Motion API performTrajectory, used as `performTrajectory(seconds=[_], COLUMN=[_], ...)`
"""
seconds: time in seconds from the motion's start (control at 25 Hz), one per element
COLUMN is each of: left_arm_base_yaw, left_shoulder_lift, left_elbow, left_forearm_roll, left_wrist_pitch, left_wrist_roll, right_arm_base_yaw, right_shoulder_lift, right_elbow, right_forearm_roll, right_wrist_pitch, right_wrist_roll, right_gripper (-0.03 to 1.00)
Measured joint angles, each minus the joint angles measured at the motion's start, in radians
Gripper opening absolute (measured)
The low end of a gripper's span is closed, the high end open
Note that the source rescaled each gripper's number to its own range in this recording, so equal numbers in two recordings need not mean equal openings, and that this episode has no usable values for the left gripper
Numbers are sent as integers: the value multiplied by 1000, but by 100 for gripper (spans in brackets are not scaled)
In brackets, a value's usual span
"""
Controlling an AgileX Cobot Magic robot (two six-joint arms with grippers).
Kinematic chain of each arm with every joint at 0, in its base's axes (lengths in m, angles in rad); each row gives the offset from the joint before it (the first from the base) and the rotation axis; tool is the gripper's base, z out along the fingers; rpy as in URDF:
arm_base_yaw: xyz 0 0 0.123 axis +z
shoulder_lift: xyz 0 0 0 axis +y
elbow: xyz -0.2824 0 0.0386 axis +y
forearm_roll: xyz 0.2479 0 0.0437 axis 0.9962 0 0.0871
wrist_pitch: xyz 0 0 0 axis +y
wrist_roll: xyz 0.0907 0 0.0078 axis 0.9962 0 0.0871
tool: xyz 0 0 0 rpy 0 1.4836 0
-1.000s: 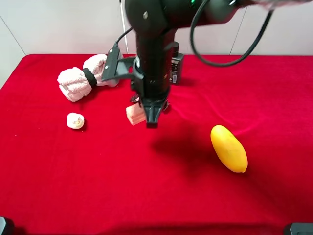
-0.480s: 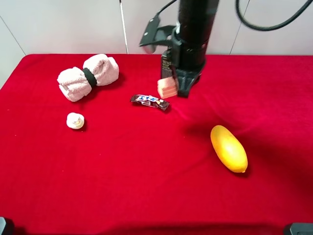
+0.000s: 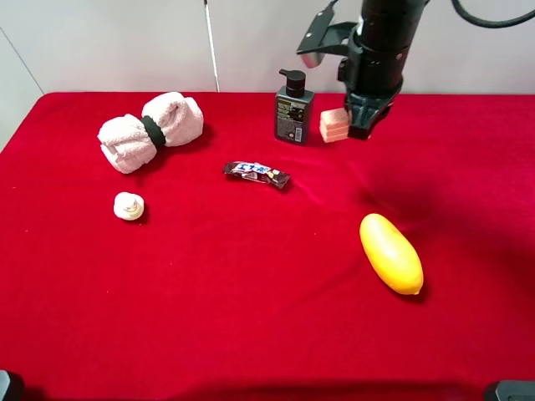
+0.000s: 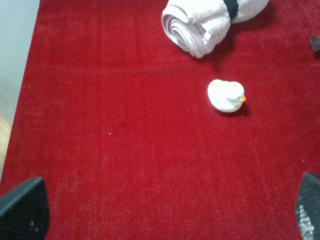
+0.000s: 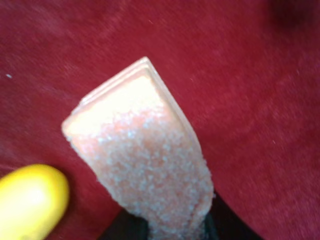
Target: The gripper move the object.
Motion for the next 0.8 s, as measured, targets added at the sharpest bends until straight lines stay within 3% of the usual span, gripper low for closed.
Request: performTrajectory(seconds=[0.48,0.8], left_arm_base_yaw=[0,0], left_shoulder_lift=[0,0], left_elbow=[0,0], left_forearm_roll=[0,0], left_wrist_pitch=[0,0], left_wrist_roll=[0,0], right_arm_base_yaw=[-136,-181], right_shoulder_lift=[0,0], right_elbow=[1,125], right_forearm_roll=[-24,-62], right_wrist_pitch=[-42,-202], right_wrist_roll=[21,48], right_gripper=[0,0])
